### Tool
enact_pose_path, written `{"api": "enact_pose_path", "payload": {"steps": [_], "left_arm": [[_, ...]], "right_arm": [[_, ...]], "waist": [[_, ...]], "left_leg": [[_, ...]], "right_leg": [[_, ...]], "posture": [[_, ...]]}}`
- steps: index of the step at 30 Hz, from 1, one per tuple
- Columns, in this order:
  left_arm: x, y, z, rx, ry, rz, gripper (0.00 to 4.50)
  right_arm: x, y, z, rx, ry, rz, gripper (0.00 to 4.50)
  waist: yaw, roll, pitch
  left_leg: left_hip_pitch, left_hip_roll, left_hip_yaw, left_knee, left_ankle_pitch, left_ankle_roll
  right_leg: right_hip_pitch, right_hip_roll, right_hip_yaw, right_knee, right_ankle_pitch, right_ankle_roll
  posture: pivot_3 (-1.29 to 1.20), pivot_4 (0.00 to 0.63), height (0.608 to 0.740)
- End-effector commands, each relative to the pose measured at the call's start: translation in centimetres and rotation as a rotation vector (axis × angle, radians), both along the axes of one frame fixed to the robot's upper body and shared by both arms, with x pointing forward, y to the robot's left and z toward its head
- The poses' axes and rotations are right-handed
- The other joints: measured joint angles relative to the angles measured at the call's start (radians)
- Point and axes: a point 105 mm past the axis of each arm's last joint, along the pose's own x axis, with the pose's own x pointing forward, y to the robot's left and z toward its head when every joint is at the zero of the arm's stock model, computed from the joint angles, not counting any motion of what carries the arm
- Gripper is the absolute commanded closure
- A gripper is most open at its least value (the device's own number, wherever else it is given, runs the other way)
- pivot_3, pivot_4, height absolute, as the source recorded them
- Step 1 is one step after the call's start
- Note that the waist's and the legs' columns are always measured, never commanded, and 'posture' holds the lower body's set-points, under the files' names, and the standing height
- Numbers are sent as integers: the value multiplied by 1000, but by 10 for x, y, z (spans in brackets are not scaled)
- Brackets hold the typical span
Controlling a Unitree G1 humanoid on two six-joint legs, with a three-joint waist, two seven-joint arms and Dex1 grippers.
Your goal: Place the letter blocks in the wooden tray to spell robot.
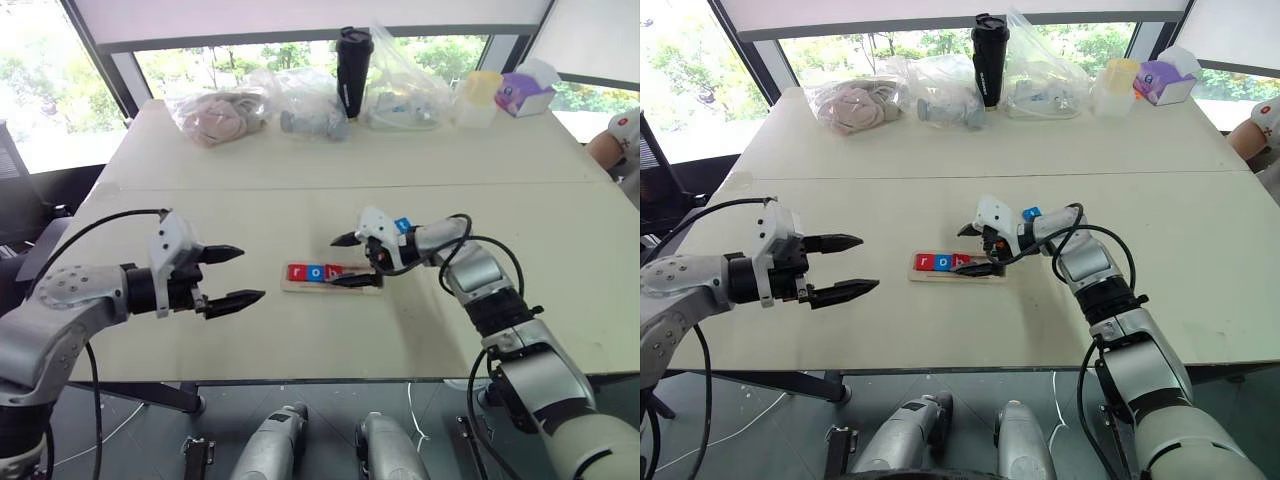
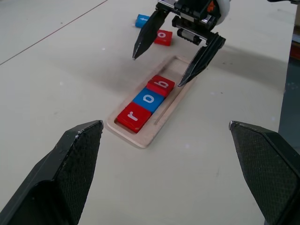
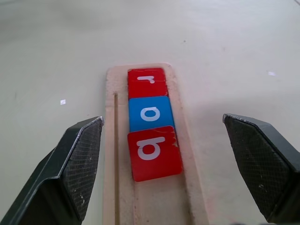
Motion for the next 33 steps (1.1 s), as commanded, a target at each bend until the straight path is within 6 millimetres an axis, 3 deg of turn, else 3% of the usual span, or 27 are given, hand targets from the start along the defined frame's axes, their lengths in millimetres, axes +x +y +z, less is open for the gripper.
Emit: {"api": "enact_pose_path", "payload": {"steps": [1,9,22,29,30,33], "left_arm": [[2,-3,7,-5,-42,-11,0],[4,-6,7,-12,-46,-15,0],[4,-8,8,-16,-53,-7,0],[5,-8,9,-18,-56,-9,0],[5,-9,9,-18,-56,-10,0],[5,-8,12,-19,-63,-10,0]], "right_arm": [[3,10,22,50,-73,2,303],[13,30,13,27,-123,-70,303],[18,17,1,-30,-129,-82,303],[21,17,7,-3,-138,-95,303],[20,18,10,11,-144,-93,303],[21,13,80,351,-93,-149,303]], "waist": [[0,0,0],[-2,0,0],[-2,0,0],[-2,0,0],[-2,0,0],[-1,1,0]], "left_leg": [[0,0,0,0,0,0],[0,1,0,0,1,-1],[0,2,0,0,1,-2],[0,3,0,0,2,-2],[0,3,0,0,2,-3],[0,3,0,0,2,-3]], "right_leg": [[0,0,0,0,0,0],[-1,2,1,1,1,-1],[-1,3,1,1,1,-2],[-1,3,1,1,1,-2],[-1,4,1,1,1,-2],[-1,4,1,1,2,-2]], "posture": [[0,150,740],[0,150,740],[0,150,740],[0,150,740],[0,150,740],[0,150,740]]}}
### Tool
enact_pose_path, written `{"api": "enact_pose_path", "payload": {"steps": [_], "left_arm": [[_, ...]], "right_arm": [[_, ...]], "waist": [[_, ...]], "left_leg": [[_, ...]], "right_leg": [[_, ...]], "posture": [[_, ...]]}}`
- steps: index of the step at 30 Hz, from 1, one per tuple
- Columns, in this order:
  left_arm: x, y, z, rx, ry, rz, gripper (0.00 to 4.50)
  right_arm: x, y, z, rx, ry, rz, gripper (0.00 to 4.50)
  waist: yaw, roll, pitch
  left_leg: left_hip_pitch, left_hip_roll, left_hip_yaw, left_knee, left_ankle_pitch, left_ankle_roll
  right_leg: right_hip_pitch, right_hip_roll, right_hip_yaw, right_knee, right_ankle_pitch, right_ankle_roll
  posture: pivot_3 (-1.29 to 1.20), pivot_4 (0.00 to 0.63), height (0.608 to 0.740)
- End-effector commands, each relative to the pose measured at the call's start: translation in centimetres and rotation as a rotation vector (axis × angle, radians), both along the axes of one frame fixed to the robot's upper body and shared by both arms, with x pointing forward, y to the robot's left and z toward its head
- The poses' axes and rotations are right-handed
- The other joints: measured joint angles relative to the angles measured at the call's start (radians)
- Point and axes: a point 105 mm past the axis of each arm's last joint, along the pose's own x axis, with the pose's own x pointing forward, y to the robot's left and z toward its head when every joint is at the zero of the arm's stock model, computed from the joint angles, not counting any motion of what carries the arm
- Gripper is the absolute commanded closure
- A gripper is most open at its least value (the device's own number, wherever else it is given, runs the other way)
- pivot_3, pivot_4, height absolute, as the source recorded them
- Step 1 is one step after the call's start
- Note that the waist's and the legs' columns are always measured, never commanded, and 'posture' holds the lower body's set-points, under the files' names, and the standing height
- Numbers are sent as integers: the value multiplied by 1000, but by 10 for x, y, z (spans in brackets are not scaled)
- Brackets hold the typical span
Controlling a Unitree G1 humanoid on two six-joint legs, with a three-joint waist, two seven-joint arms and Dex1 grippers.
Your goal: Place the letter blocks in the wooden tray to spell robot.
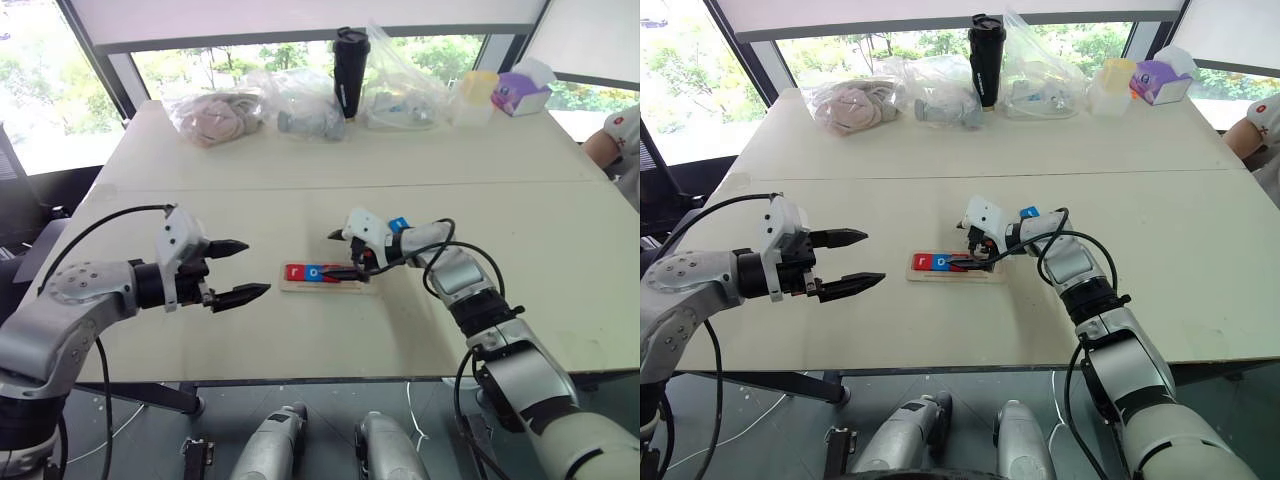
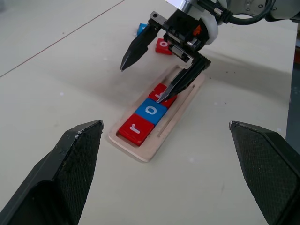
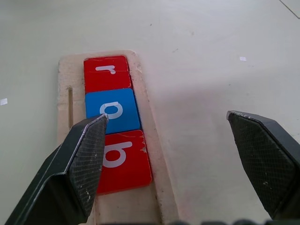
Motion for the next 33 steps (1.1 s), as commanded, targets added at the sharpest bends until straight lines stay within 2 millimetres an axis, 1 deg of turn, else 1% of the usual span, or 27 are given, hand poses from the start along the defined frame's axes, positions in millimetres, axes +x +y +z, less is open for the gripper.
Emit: {"api": "enact_pose_path", "payload": {"steps": [1,2,4,5,6,8,10,11,16,18,20,22,25,27,29,33], "left_arm": [[-2,-2,12,-10,-45,-12,0],[-2,-2,15,-26,-50,-13,0],[-1,-4,22,-60,-64,-19,0],[0,-7,27,-80,-78,-25,0],[0,-8,30,-93,-88,-29,0],[3,-12,39,-127,-112,-31,0],[4,-14,40,-128,-119,-33,0],[4,-15,38,-121,-116,-34,0],[6,-16,29,-103,-95,-42,0],[8,-15,26,-85,-97,-42,0],[11,-13,21,-48,-101,-31,0],[12,-10,22,-51,-106,-23,0],[13,-10,23,-51,-112,-20,0],[14,-10,23,-48,-114,-19,0],[14,-10,21,-45,-113,-19,0],[15,-12,19,-44,-113,-20,0]], "right_arm": [[5,-9,101,386,-68,-44,303],[8,-20,111,429,-74,-93,303],[15,-44,117,440,-100,-211,303],[20,-59,113,415,-111,-299,303],[23,-70,110,397,-117,-357,303],[29,-97,100,357,-109,-526,303],[28,-112,91,327,-92,-617,303],[26,-115,87,306,-96,-633,303],[8,-115,59,237,-50,-657,303],[4,-112,46,205,-19,-714,303],[-3,-102,34,202,31,-766,303],[-11,-92,28,211,72,-786,303],[-20,-82,19,200,105,-813,303],[-23,-77,11,185,125,-837,303],[-21,-79,3,153,118,-876,303],[-15,-88,-5,119,92,-943,303]], "waist": [[1,0,0],[1,0,0],[9,0,0],[11,-2,-1],[14,-3,-2],[20,-4,-2],[20,-3,-2],[20,-3,-2],[0,-2,-1],[-3,-2,-1],[-3,-2,-1],[-1,-2,-2],[3,-2,-1],[6,-2,-2],[5,-2,-2],[4,-2,-2]], "left_leg": [[0,0,0,0,0,0],[0,0,0,0,0,0],[0,0,0,0,0,0],[0,0,0,0,0,0],[0,0,0,0,0,0],[0,0,0,0,0,0],[0,0,1,0,0,0],[0,0,2,0,0,0],[-2,2,8,-1,1,3],[-1,2,10,-1,1,3],[-1,3,10,-1,1,3],[0,4,10,-1,1,3],[-1,3,10,-1,1,3],[-1,3,10,-1,1,2],[0,3,10,0,0,1],[0,3,11,0,0,1]], "right_leg": [[0,0,0,0,0,0],[0,0,0,0,0,0],[0,0,0,0,0,0],[0,0,0,0,0,0],[1,0,0,0,0,0],[1,0,0,-1,0,-1],[0,-1,1,-1,0,-2],[0,-1,2,-1,0,-2],[-1,-1,7,1,0,0],[-1,0,8,2,0,0],[0,0,8,2,0,-1],[-1,1,8,2,0,-2],[-2,1,9,2,0,-2],[-4,1,9,1,0,-2],[-3,1,9,0,0,-2],[-3,1,9,0,0,-3]], "posture": [[0,150,740],[0,150,740],[0,150,740],[0,150,740],[0,150,740],[0,150,740],[0,150,740],[0,150,740],[0,150,740],[0,150,740],[0,150,740],[0,150,740],[0,150,740],[0,150,740],[0,150,740],[0,150,740]]}}
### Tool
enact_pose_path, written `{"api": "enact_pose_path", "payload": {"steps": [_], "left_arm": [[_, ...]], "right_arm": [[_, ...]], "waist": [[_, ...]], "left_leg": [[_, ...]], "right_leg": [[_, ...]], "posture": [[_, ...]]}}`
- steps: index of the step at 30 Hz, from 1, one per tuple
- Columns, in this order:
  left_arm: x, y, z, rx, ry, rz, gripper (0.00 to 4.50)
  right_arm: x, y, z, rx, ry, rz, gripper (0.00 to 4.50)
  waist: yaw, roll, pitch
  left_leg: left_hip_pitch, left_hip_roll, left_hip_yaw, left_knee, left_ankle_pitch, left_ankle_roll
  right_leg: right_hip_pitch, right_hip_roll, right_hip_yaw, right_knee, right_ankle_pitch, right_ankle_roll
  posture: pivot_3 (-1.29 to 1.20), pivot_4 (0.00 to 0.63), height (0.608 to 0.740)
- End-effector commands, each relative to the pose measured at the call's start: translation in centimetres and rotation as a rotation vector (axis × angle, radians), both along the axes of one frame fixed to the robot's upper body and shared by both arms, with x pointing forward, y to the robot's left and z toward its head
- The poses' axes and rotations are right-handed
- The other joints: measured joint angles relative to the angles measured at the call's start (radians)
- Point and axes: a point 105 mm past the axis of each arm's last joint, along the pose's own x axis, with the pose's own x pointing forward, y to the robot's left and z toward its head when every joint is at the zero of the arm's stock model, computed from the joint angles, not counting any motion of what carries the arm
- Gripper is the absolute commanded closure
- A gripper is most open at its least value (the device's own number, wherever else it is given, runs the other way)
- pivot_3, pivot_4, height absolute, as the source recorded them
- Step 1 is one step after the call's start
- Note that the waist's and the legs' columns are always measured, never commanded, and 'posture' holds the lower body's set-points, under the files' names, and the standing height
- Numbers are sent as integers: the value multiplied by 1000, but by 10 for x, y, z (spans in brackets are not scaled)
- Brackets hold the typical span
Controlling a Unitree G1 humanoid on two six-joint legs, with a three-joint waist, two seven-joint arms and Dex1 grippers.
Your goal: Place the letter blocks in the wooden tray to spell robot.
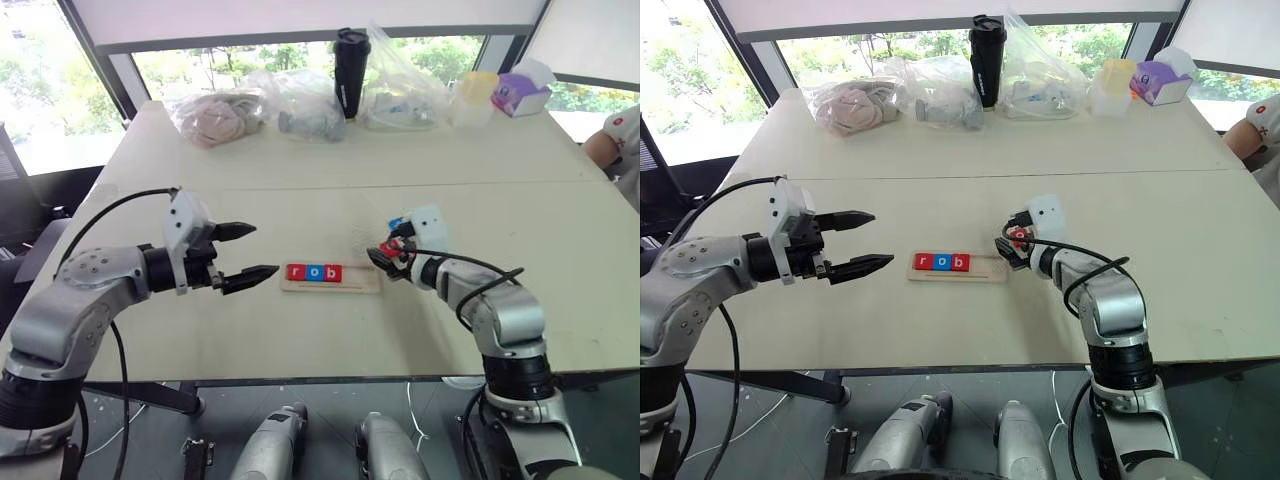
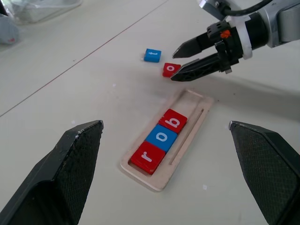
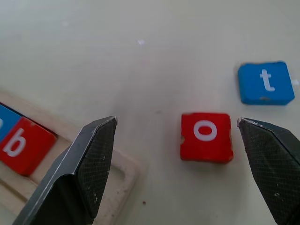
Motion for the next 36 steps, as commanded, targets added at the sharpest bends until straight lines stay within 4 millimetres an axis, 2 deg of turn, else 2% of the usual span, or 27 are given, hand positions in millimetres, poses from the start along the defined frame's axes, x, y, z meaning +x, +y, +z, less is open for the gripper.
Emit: {"api": "enact_pose_path", "payload": {"steps": [1,5,11,14,16,19,22,26,31,35,36], "left_arm": [[0,-1,7,0,-45,-7,0],[-1,-2,5,-3,-43,-6,0],[1,-3,4,-1,-40,-7,0],[1,-4,3,-4,-39,-12,0],[0,-7,3,-8,-37,-23,0],[0,-9,3,-10,-36,-39,0],[1,-11,2,-18,-33,-50,0],[4,-15,-4,-17,-17,-70,0],[10,-20,-4,-23,-15,-100,0],[15,-24,-5,-28,-14,-122,0],[15,-25,-6,-28,-13,-127,0]], "right_arm": [[7,-9,1,-33,-46,-64,303],[12,-9,-15,-59,-36,-64,303],[14,-3,-12,-55,-57,-31,3266],[13,-8,-3,-23,-79,-56,3266],[9,-18,8,-11,-107,-93,3266],[-5,-45,19,40,-116,-241,3266],[-28,-53,15,172,-86,-366,3266],[-58,-38,8,188,-35,-370,3266],[-79,-25,-1,167,20,-374,3266],[-85,-12,-5,169,48,-356,3266],[-85,-11,-6,171,52,-351,2811]], "waist": [[-1,0,0],[-3,0,0],[-3,0,0],[-1,0,0],[0,0,0],[3,0,0],[3,0,0],[-4,1,0],[-1,1,-1],[-1,1,-1],[-1,1,-1]], "left_leg": [[0,0,0,0,0,0],[0,0,0,0,0,0],[2,1,0,0,1,2],[2,1,0,1,0,0],[1,1,0,1,0,0],[1,1,0,0,0,0],[0,1,0,0,0,0],[1,1,0,-1,0,0],[1,1,0,-1,0,0],[1,1,0,-1,0,0],[1,1,1,-1,0,0]], "right_leg": [[0,0,0,0,0,0],[1,0,0,0,0,1],[2,1,0,1,1,0],[2,1,0,0,1,0],[2,1,0,0,1,0],[1,1,0,0,1,1],[1,1,0,0,1,1],[0,1,1,1,1,0],[-1,1,1,1,-1,-3],[-1,1,1,0,-1,-3],[0,1,1,0,-1,-3]], "posture": [[0,150,740],[0,150,740],[0,150,740],[0,150,740],[0,150,740],[0,150,740],[0,150,740],[0,150,740],[0,150,740],[0,150,740],[0,150,740]]}}
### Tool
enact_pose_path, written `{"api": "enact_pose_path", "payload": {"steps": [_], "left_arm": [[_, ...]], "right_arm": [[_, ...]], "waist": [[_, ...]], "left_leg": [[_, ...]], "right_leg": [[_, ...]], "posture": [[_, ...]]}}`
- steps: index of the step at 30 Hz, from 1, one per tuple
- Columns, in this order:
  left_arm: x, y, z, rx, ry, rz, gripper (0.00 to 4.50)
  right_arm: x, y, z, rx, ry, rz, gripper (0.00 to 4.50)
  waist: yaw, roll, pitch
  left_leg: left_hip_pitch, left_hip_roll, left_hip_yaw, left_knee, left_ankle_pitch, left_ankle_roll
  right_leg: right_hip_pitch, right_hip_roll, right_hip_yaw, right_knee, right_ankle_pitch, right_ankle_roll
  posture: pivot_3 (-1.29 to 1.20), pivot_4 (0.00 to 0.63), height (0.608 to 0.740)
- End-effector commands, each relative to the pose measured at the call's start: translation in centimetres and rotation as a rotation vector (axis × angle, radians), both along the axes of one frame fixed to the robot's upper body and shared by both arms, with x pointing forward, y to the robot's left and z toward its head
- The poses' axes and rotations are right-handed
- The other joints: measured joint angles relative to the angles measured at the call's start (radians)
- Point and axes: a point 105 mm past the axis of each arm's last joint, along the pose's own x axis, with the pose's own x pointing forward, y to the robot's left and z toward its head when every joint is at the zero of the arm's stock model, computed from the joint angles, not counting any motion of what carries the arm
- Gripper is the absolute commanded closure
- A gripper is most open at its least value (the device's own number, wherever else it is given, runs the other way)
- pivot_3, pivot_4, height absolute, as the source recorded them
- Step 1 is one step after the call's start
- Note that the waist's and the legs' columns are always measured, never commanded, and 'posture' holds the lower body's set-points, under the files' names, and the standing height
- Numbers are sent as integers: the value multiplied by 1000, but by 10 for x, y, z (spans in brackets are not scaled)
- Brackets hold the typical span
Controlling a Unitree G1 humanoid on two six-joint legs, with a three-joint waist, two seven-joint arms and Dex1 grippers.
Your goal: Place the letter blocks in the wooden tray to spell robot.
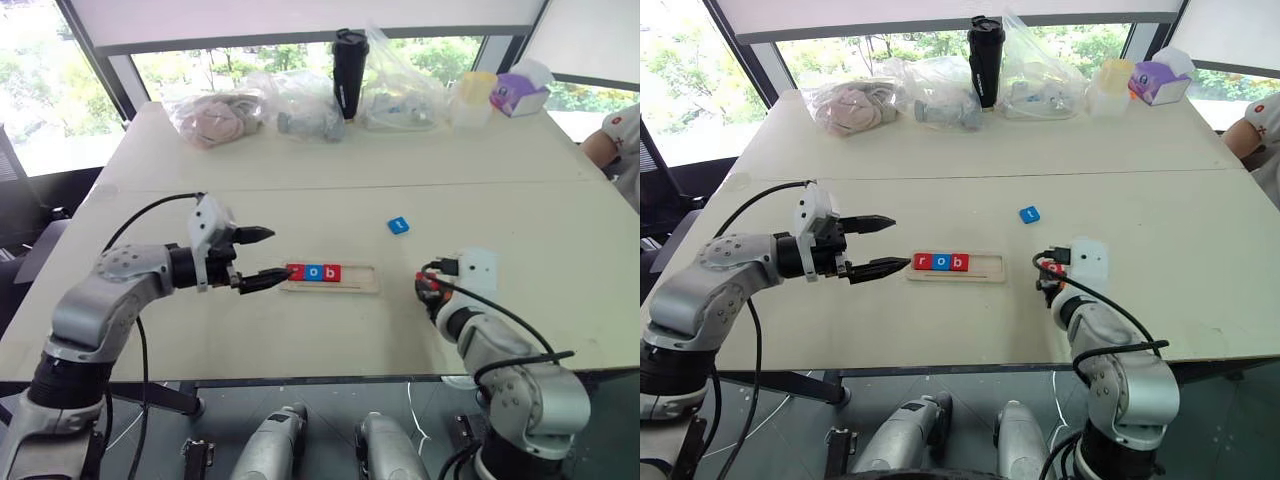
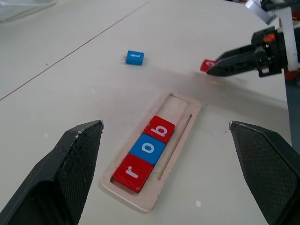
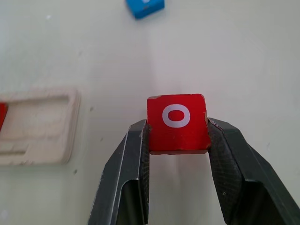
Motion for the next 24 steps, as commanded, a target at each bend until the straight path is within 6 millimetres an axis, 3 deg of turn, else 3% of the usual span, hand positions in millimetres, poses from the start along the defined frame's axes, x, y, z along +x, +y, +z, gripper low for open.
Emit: {"api": "enact_pose_path", "payload": {"steps": [1,6,8,11,13,15,19,24], "left_arm": [[0,-6,6,3,-39,-33,0],[1,-6,5,0,-39,-34,0],[0,-5,5,2,-37,-30,0],[-5,-4,7,0,-26,-39,0],[-9,-3,8,13,-15,-64,0],[-13,-3,7,35,-6,-96,0],[-23,-4,7,81,4,-164,0],[-31,-5,6,191,-36,-222,0]], "right_arm": [[-2,7,9,1,-38,19,2305],[-3,7,7,-2,-22,46,33],[-2,6,13,-3,-44,95,33],[0,5,43,-142,-199,375,33],[3,-7,60,-154,-272,523,33],[4,-18,65,-173,-292,655,33],[14,-41,59,-228,-262,852,33],[25,-62,21,-434,-91,1120,33]], "waist": [[0,0,0],[-1,0,0],[-1,0,0],[0,1,1],[0,0,1],[-1,-1,1],[-3,-1,1],[-2,-1,1]], "left_leg": [[0,0,0,0,0,0],[0,0,0,0,0,0],[0,0,0,0,0,0],[0,0,1,0,0,0],[0,0,1,1,-1,1],[0,0,1,2,-1,2],[0,1,1,1,-1,3],[0,1,1,2,0,5]], "right_leg": [[0,0,0,0,0,0],[0,0,0,0,0,0],[0,0,0,0,0,0],[0,0,0,-1,0,0],[3,-1,-1,-3,0,0],[6,-1,-2,-4,0,1],[9,-1,-3,-4,0,1],[9,-1,-3,-4,0,1]], "posture": [[0,150,740],[0,150,740],[0,150,740],[0,150,740],[0,150,740],[0,150,740],[0,150,740],[0,150,740]]}}
